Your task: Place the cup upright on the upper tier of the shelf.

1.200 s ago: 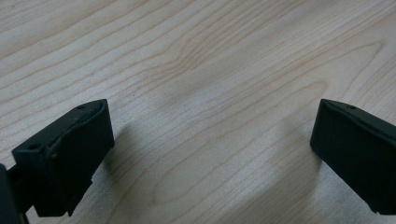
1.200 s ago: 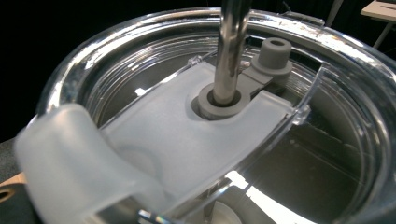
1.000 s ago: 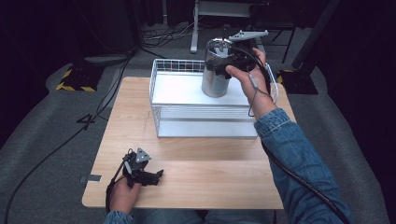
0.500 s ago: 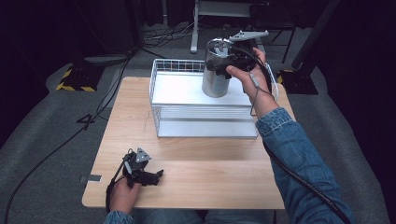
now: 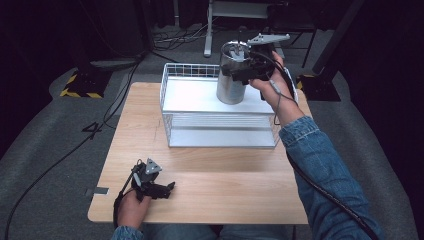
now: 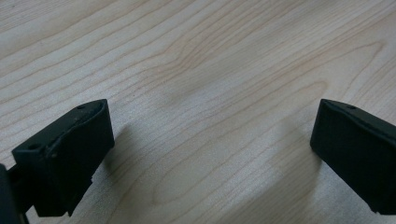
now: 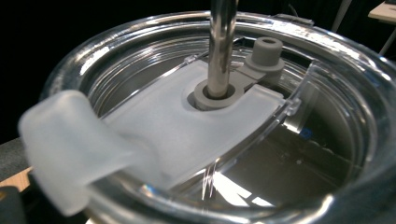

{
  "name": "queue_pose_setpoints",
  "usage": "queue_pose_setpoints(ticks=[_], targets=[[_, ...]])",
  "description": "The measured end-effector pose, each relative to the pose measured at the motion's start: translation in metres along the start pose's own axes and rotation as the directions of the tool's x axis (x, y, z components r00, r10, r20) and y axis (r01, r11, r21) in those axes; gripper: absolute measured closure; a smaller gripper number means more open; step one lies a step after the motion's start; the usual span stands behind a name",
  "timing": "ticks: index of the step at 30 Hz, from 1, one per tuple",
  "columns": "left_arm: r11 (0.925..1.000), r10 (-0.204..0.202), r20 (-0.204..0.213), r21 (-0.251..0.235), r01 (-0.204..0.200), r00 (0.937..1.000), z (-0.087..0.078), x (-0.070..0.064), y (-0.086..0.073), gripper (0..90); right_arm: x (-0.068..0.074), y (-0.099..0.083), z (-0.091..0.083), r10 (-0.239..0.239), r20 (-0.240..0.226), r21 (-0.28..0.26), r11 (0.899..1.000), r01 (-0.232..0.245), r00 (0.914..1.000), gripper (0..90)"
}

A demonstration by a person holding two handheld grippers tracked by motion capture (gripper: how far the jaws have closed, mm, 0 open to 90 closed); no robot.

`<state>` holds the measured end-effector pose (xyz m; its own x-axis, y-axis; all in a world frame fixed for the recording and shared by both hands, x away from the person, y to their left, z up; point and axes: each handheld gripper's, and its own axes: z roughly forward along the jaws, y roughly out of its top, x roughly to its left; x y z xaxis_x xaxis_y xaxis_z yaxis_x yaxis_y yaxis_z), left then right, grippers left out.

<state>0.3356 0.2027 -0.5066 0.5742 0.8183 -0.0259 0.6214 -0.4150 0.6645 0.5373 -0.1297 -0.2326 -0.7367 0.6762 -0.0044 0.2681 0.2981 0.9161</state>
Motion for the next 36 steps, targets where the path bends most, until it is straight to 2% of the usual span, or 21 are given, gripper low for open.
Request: queue_pose_setpoints(ticks=[5,12,16,23,34,36], targets=[[1.0000,0.001,0.000,0.000,-0.001,1.0000,0.000,0.000,0.000,0.0,-0.001,-0.001,-0.008,0.007,-0.005,0.007,1.000,-0.007,1.0000,0.1],[1.0000,-0.001,-0.001,0.000,0.001,1.0000,0.000,0.000,0.000,0.0,-0.001,-0.001,-0.027,-0.024,-0.022,0.009,1.000,0.024,0.9995,0.0],[1.0000,0.001,-0.001,0.002,-0.001,1.0000,0.000,0.000,0.000,0.0,0.000,-0.003,-0.040,-0.047,-0.025,0.001,0.999,0.047,0.9986,0.0],[1.0000,0.002,0.000,0.002,-0.002,1.0000,0.000,0.000,0.000,0.0,0.002,-0.006,-0.061,-0.055,-0.033,-0.029,0.998,0.054,0.9980,0.0],[1.0000,-0.001,-0.007,0.002,0.001,1.0000,0.000,0.000,0.000,0.0,0.018,-0.024,-0.094,-0.087,-0.117,-0.062,0.995,0.081,0.9893,0.0],[1.0000,-0.005,-0.007,0.002,0.005,1.0000,0.000,-0.001,0.000,0.1,0.024,-0.032,-0.103,-0.099,-0.136,-0.065,0.994,0.091,0.9858,0.0]])
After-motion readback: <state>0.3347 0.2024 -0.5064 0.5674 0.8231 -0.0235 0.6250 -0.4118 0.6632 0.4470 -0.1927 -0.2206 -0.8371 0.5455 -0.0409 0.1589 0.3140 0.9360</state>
